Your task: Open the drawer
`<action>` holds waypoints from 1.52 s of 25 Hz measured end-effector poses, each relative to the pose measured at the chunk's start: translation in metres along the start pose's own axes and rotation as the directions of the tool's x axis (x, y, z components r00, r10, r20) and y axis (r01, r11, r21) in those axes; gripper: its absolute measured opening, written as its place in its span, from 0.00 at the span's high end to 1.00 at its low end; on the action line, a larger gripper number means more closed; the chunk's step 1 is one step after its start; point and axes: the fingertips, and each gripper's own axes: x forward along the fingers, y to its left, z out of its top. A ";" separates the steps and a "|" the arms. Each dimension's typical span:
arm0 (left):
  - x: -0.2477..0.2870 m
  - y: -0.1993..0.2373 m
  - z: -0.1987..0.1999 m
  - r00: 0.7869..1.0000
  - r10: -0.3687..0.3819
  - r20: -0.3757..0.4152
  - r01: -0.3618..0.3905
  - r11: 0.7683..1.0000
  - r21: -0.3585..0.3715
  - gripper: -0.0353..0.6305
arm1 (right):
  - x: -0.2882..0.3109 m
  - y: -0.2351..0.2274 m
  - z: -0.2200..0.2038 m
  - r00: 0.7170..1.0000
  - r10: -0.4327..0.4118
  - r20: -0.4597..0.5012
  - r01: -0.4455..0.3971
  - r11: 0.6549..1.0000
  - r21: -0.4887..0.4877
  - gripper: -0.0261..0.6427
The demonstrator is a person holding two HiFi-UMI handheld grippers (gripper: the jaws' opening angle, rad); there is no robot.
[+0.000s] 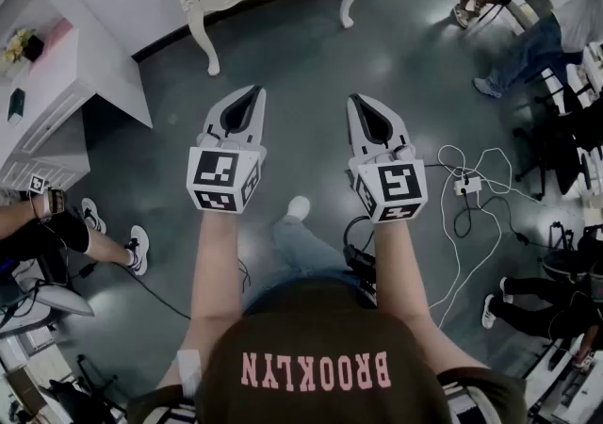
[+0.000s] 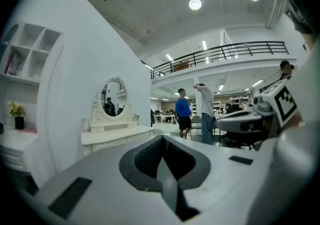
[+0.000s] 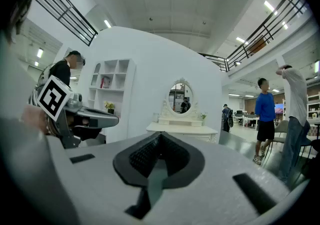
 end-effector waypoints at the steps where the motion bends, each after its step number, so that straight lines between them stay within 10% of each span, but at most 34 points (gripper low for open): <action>1: 0.008 0.005 0.002 1.000 -0.008 0.000 0.008 1.000 0.007 0.94 | 0.009 -0.003 0.002 1.000 -0.009 0.002 0.009 1.000 0.001 0.97; 38: 0.299 0.136 0.015 0.990 -0.135 -0.028 0.136 0.990 0.036 0.94 | 0.275 -0.163 0.009 0.995 -0.101 -0.010 0.101 0.995 -0.003 0.97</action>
